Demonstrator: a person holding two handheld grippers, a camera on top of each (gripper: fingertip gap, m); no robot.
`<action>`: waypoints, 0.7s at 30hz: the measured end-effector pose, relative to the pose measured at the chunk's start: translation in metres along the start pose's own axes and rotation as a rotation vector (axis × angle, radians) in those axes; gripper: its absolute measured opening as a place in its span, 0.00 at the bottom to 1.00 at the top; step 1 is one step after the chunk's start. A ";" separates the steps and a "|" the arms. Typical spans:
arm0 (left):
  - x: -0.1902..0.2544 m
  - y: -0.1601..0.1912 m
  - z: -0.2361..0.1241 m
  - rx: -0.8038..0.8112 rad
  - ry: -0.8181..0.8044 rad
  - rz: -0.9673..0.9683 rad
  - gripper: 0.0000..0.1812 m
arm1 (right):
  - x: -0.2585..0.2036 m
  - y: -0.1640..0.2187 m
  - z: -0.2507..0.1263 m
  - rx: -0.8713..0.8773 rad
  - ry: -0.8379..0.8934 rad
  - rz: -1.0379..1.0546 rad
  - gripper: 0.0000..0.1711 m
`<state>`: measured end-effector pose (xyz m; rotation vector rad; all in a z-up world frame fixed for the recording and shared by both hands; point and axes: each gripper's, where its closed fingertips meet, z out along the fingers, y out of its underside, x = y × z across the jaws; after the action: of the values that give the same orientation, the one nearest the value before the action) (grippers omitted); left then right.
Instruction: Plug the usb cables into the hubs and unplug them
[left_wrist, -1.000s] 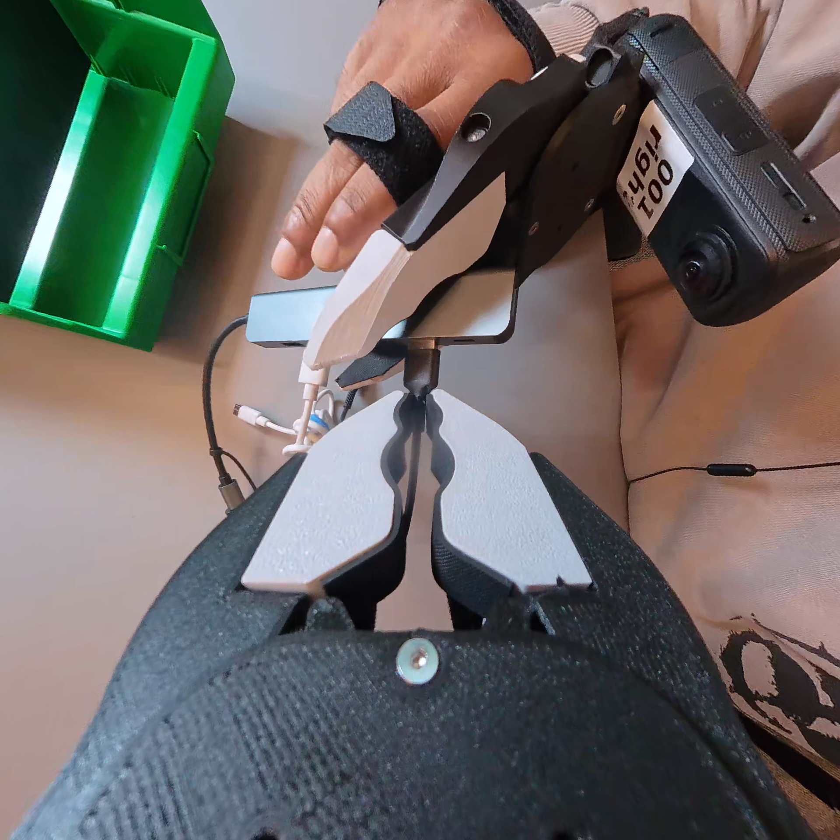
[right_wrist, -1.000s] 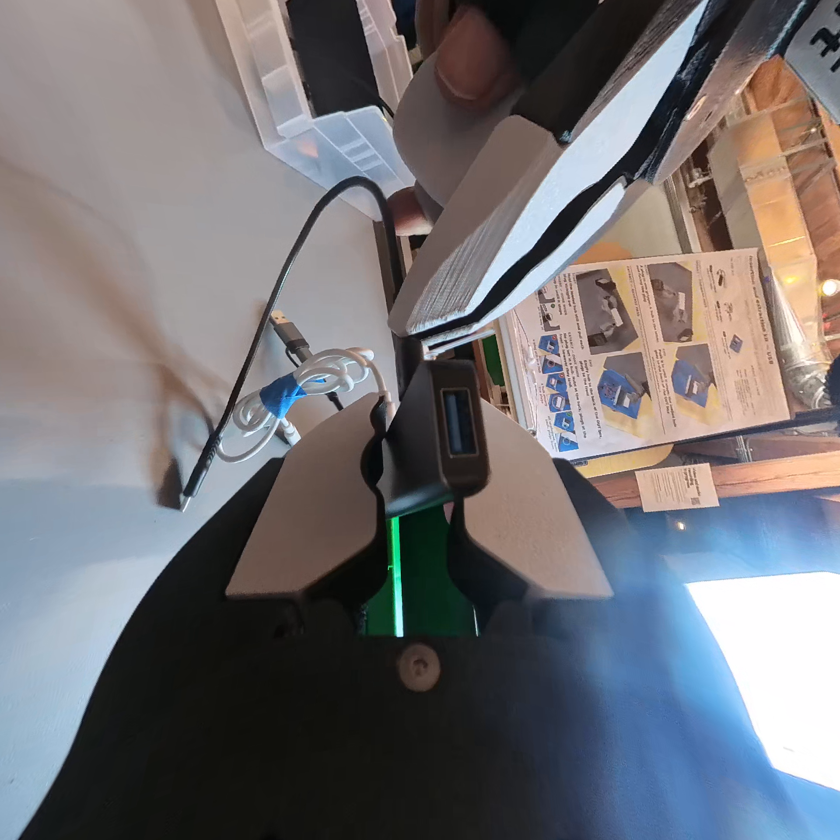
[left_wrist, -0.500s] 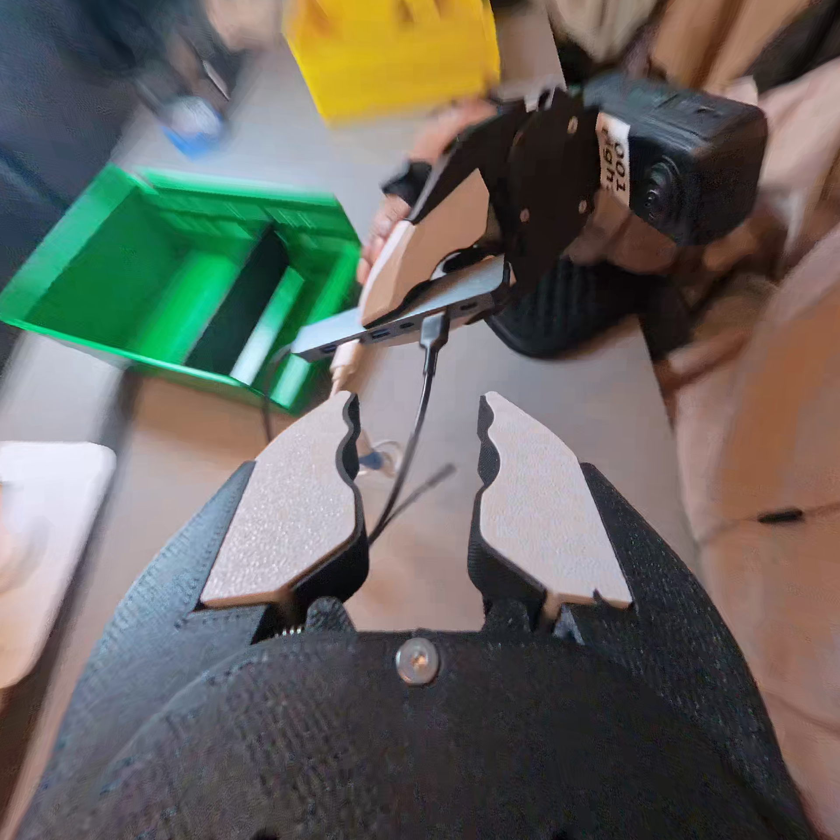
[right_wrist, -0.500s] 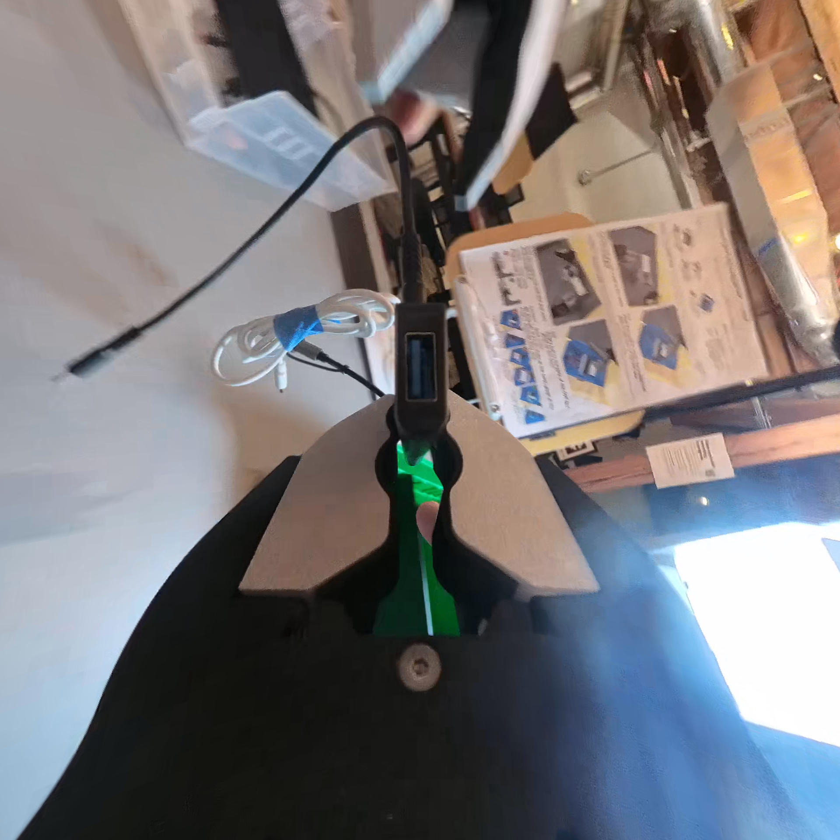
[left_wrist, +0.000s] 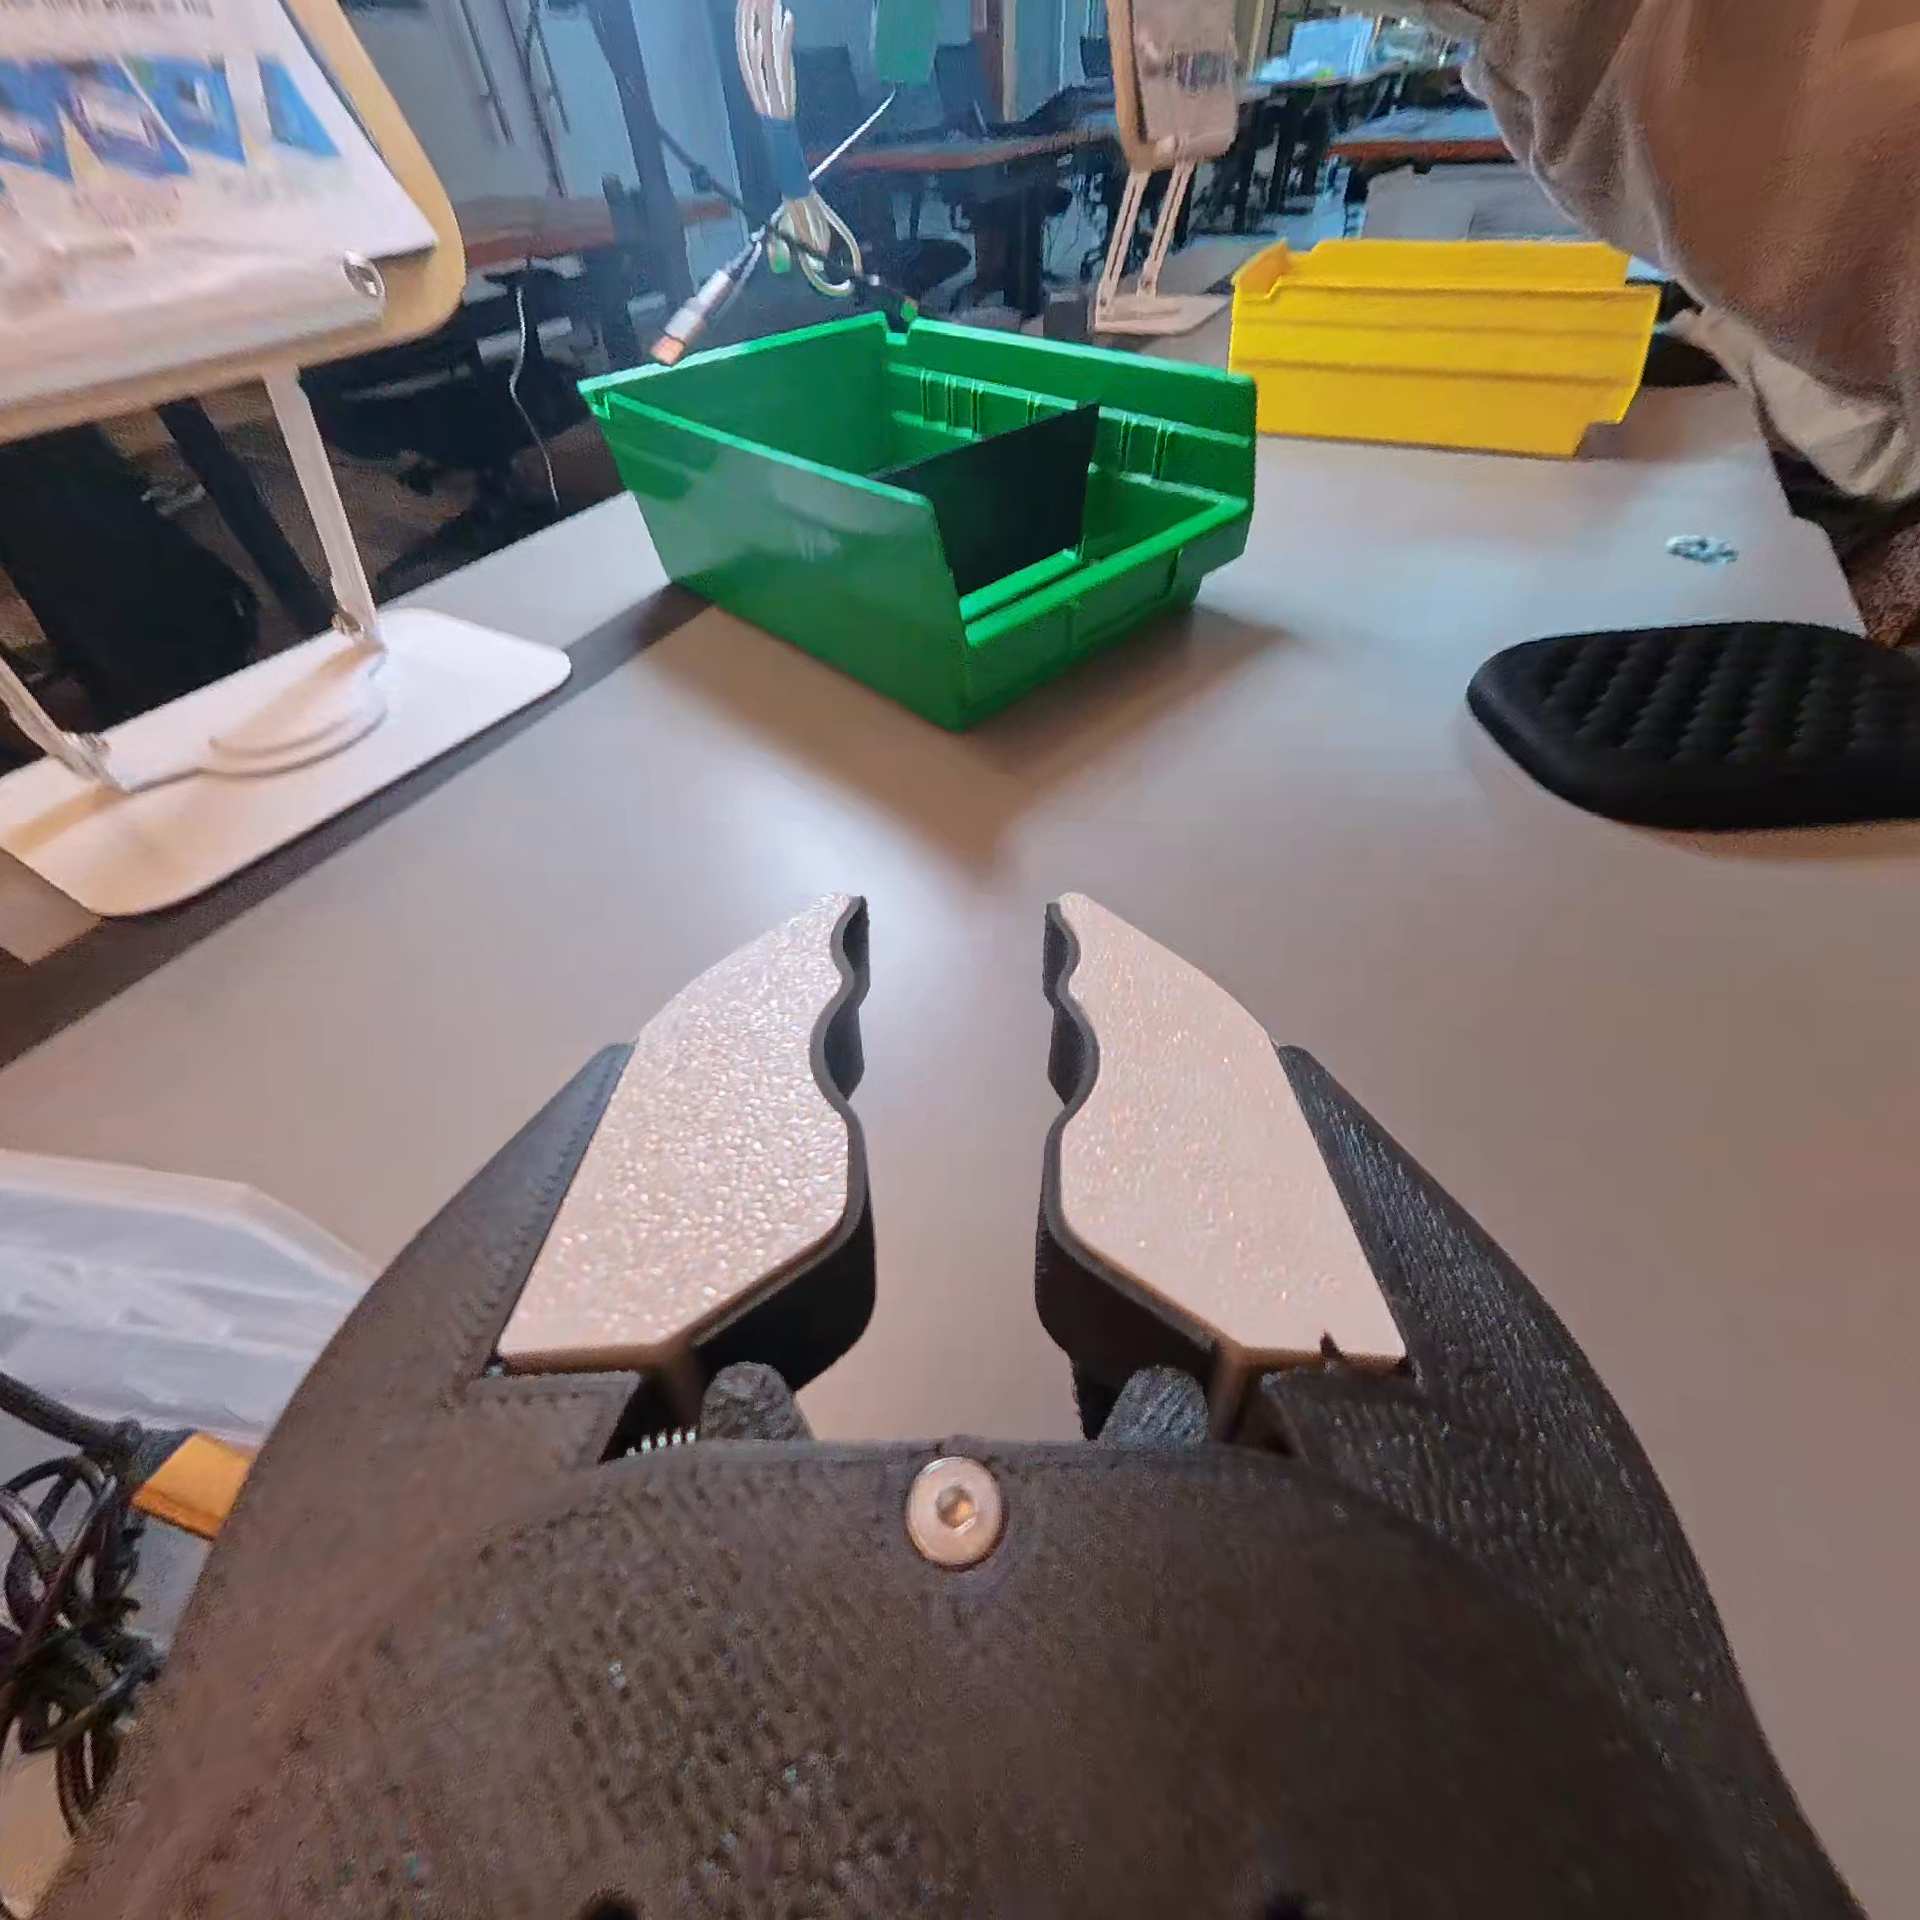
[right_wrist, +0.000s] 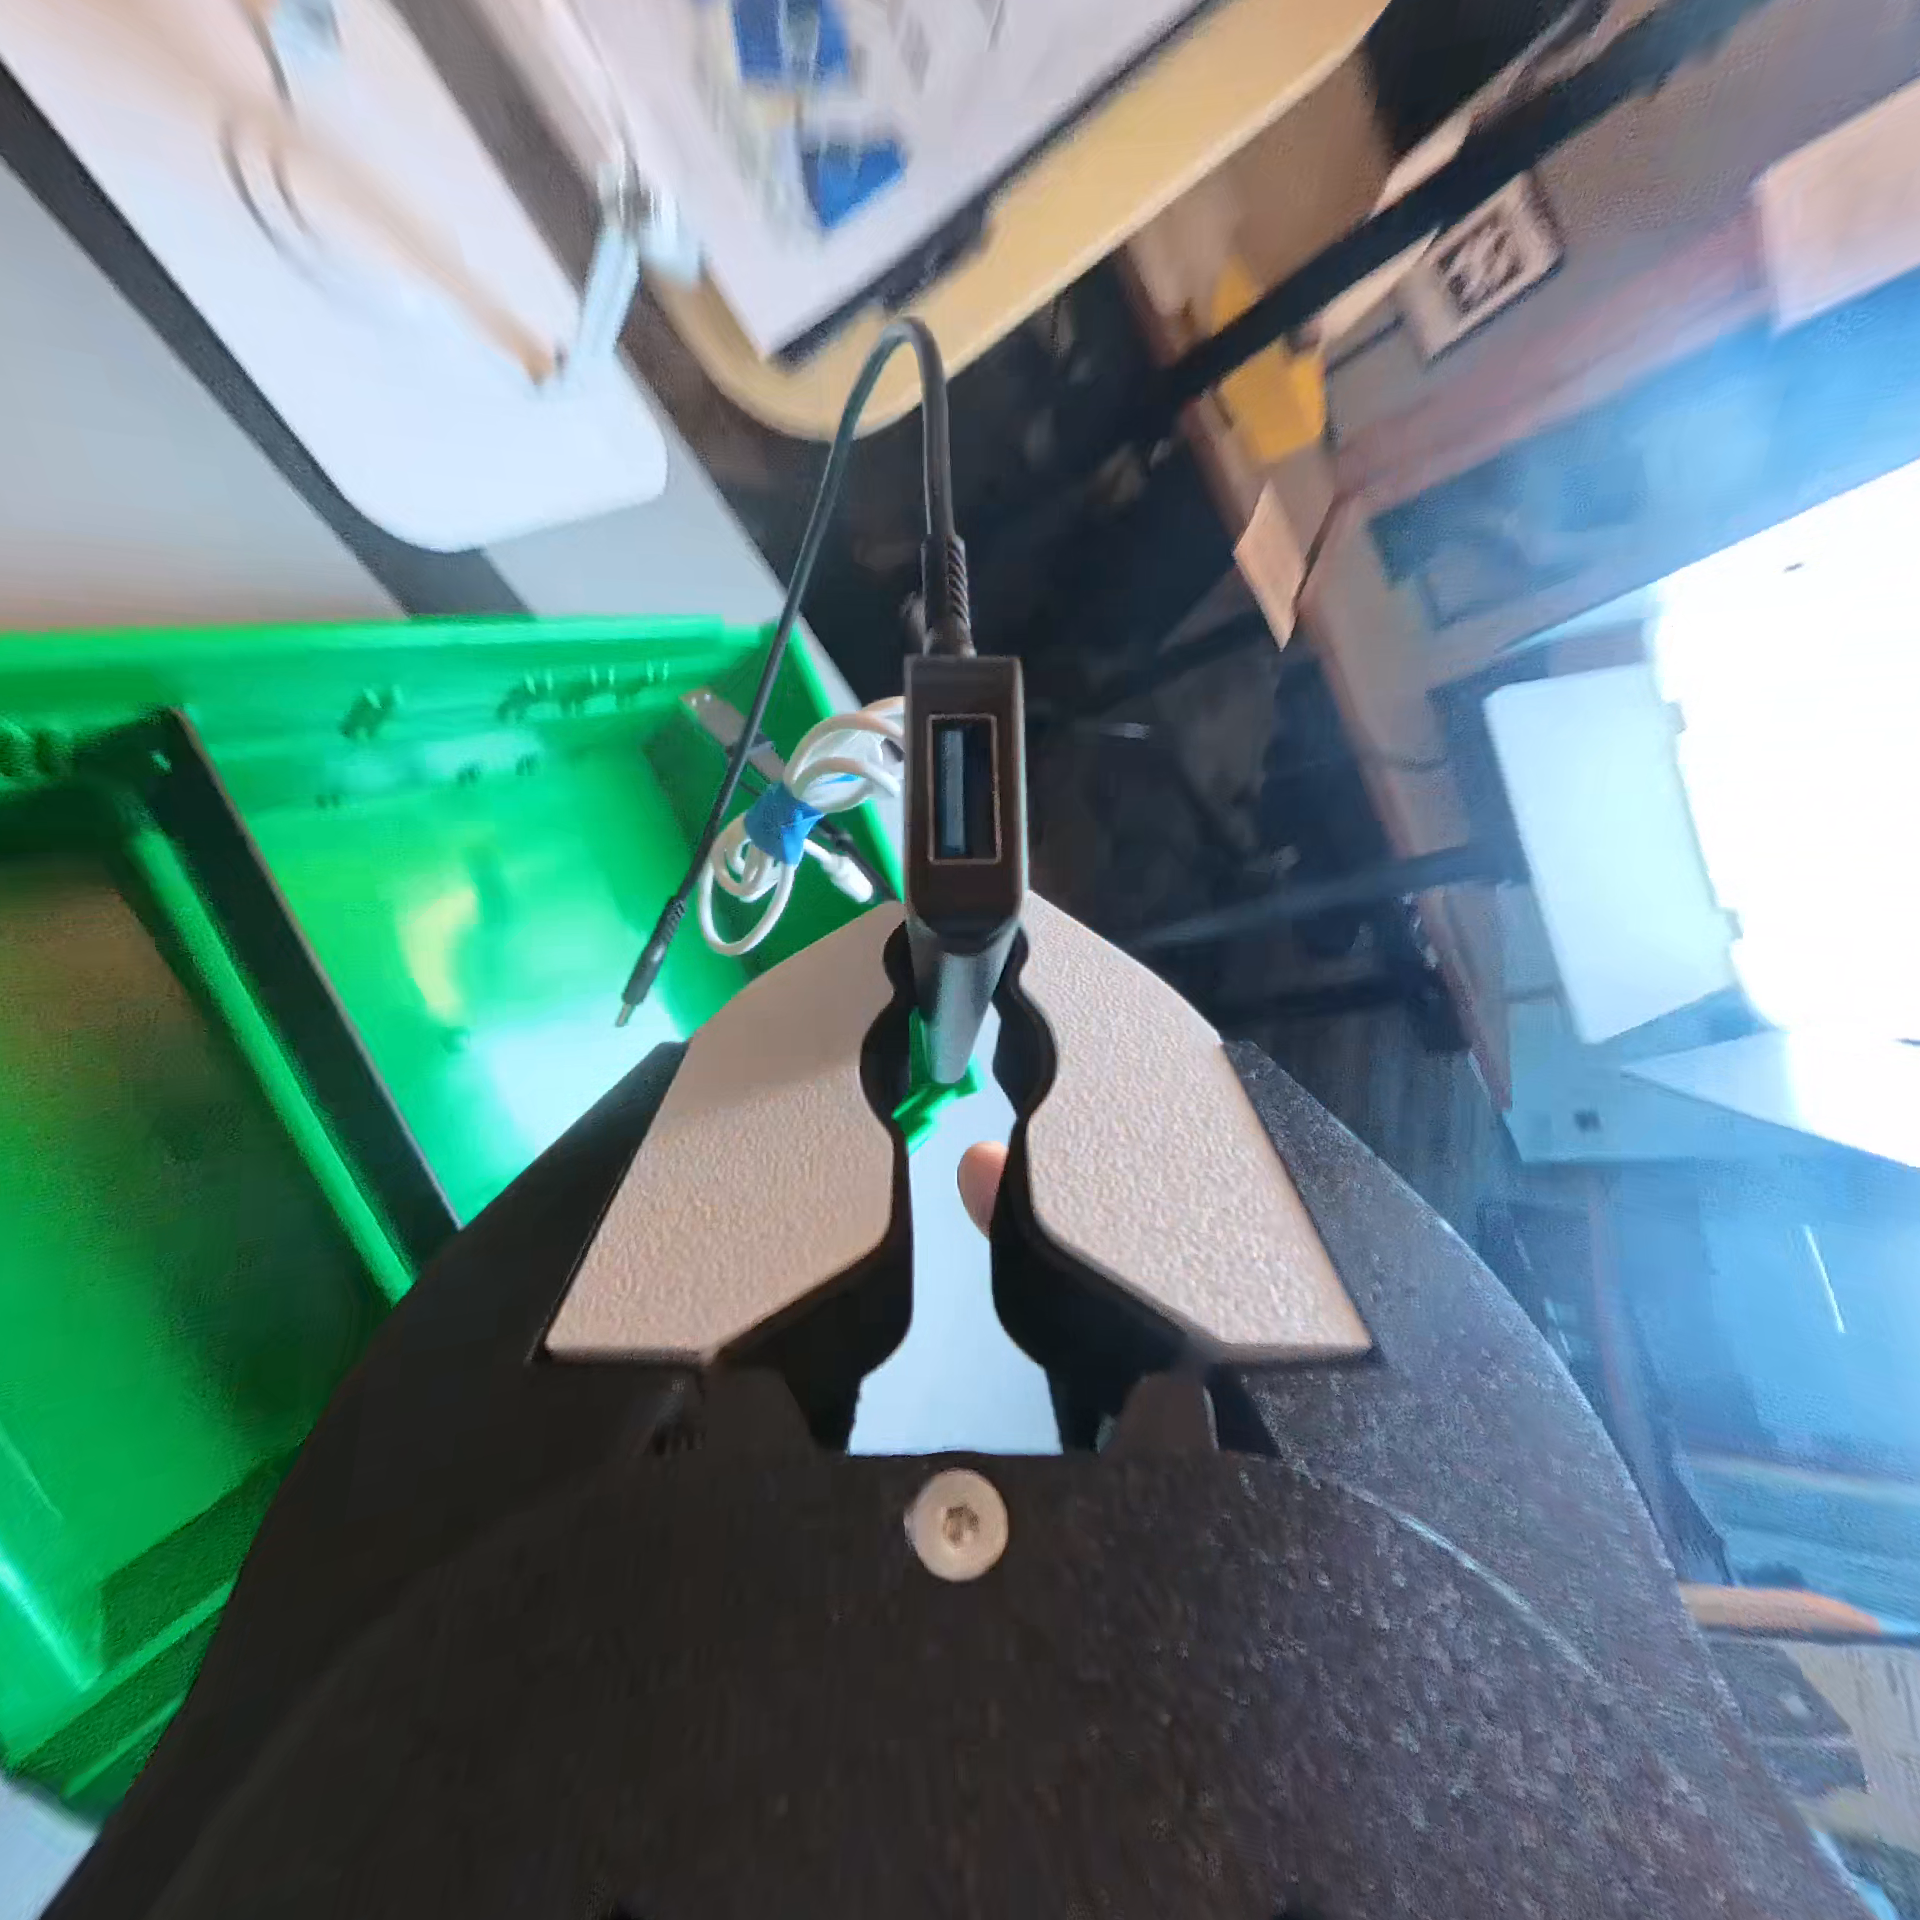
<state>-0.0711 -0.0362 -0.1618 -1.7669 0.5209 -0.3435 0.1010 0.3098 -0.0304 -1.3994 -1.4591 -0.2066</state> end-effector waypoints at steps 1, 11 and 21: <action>-0.001 0.005 0.001 -0.010 -0.003 0.005 0.18 | -0.010 0.013 0.017 -0.067 -0.024 -0.013 0.06; 0.005 0.015 -0.003 -0.016 -0.006 0.031 0.15 | -0.092 0.047 0.086 -0.159 -0.227 0.150 0.16; 0.006 0.033 0.008 -0.073 0.004 -0.022 0.16 | -0.084 0.006 0.030 0.055 -0.231 0.355 0.32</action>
<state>-0.0676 -0.0391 -0.1964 -1.8436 0.5227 -0.3469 0.0692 0.2812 -0.1089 -1.6500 -1.3597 0.2252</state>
